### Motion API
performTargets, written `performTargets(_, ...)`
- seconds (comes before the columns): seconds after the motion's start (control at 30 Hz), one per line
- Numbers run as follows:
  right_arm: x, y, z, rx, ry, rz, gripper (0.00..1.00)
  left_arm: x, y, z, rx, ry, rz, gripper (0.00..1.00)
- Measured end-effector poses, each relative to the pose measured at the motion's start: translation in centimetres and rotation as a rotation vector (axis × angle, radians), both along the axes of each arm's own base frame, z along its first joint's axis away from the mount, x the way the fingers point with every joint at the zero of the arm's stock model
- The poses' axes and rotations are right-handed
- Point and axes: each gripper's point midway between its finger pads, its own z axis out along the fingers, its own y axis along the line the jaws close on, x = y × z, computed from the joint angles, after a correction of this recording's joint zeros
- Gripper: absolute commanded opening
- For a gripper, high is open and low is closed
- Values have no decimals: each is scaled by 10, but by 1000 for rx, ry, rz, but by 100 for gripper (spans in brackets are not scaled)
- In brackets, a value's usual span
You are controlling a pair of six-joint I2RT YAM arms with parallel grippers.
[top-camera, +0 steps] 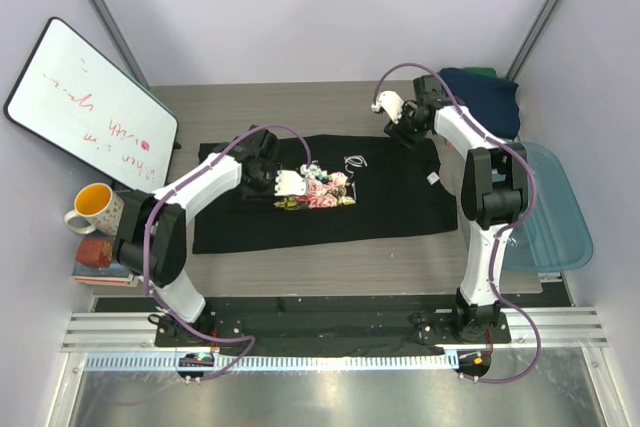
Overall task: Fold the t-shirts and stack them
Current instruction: Fold the flattened tshirt in 1/3 of the way
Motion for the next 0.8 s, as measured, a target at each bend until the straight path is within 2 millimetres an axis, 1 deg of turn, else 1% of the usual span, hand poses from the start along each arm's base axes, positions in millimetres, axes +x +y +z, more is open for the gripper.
performTargets(0.07, -3, 6, 3, 27, 14, 17, 52, 1, 0, 0, -1, -2, 0, 45)
performTargets(0.13, -10, 16, 10, 61, 47, 44, 52, 1, 0, 0, -1, -3, 0, 45)
performTargets(0.23, -17, 41, 34, 134, 75, 115, 52, 1, 0, 0, -2, -4, 0, 45)
performTargets(0.33, -20, 74, 60, 204, 77, 203, 51, 1, 0, 0, -2, -4, 0, 45)
performTargets(0.4, -26, 95, 65, 237, 98, 260, 51, 1, 0, 0, -2, -4, 0, 45)
performTargets(0.47, -32, 108, 57, 252, 138, 297, 51, 1, 0, 0, -2, -4, 0, 45)
performTargets(0.53, -41, 119, 38, 259, 205, 325, 51, 1, 0, 0, -1, -4, 0, 45)
performTargets(0.57, -47, 123, 24, 259, 249, 339, 51, 1, 0, 0, -1, -4, 0, 45)
performTargets(0.7, -63, 126, -18, 244, 376, 347, 51, 1, 0, 0, -1, -5, 0, 45)
performTargets(0.73, -66, 125, -26, 239, 400, 347, 51, 1, 0, 0, -1, -5, 0, 45)
performTargets(0.8, -69, 124, -31, 235, 420, 349, 51, 1, 0, 0, -1, -5, 0, 45)
